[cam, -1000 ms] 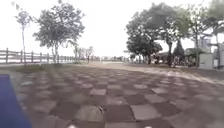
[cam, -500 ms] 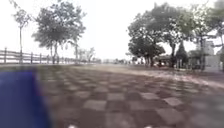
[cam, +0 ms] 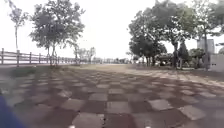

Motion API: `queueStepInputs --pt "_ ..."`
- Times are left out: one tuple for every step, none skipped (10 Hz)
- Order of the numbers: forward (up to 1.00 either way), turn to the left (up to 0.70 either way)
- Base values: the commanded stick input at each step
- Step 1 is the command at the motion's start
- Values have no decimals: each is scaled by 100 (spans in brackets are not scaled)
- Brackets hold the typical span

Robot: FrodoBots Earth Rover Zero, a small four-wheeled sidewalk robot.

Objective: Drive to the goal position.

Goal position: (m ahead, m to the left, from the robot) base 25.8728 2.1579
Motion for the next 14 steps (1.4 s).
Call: queueStepInputs --pt "100 0" --pt "100 0" --pt "100 0" --pt "100 0" --pt "100 0" --pt "100 0" --pt "100 0" --pt "100 0" --pt "100 -1" --pt "100 -5" --pt "100 -13" --pt "100 -25" --pt "100 -25" --pt "100 -1"
